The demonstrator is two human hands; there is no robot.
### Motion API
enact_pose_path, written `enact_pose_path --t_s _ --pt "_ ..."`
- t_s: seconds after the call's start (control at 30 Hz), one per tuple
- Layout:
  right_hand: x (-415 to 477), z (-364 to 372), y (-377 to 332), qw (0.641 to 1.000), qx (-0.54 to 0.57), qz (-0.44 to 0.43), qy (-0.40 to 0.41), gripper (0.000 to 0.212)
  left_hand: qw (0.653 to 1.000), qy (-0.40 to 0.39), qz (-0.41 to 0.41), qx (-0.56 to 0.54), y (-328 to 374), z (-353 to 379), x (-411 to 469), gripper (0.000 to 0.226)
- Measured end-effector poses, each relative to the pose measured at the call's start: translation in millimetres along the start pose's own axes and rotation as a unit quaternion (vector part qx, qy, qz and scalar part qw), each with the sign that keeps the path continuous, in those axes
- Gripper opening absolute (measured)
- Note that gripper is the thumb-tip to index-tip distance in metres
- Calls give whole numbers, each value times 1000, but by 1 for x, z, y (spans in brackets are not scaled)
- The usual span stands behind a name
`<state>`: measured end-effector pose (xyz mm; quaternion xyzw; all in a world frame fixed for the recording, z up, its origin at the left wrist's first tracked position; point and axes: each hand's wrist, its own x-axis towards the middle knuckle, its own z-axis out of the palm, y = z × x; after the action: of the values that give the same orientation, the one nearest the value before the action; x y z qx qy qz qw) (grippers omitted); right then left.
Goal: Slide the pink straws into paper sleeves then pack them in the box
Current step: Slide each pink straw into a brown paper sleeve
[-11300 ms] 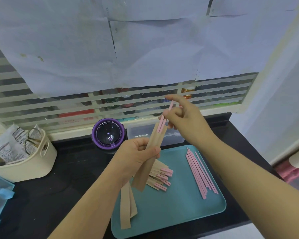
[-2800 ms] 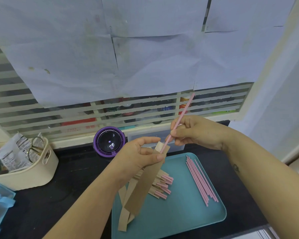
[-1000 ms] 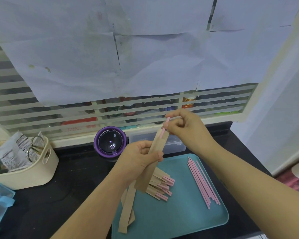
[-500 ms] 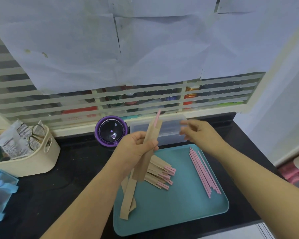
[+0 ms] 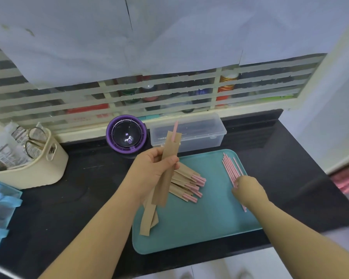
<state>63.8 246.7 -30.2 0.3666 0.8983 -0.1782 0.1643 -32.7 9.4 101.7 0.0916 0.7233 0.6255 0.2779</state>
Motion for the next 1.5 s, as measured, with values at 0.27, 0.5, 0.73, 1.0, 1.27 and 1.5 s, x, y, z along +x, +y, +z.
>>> enact_pose_path --t_s 0.27,0.5,0.73,1.0,1.27,1.5 --pt "-3 7 -7 998 -60 8 -15 23 1000 7 -5 11 0 0 0 17" --pt "-3 7 -11 999 -45 15 -10 10 1000 9 -4 25 0 -1 0 15" --pt "0 15 -9 999 15 28 8 10 1000 14 -5 27 -1 -3 1 13" --pt "-5 9 -19 999 -17 28 -32 12 1000 16 2 17 1 -3 0 12" --pt "-8 -56 -48 944 317 -94 11 12 1000 23 9 -14 13 -5 7 21" --pt "-54 -158 -87 665 717 -176 -114 19 999 15 37 1 32 -5 9 17"
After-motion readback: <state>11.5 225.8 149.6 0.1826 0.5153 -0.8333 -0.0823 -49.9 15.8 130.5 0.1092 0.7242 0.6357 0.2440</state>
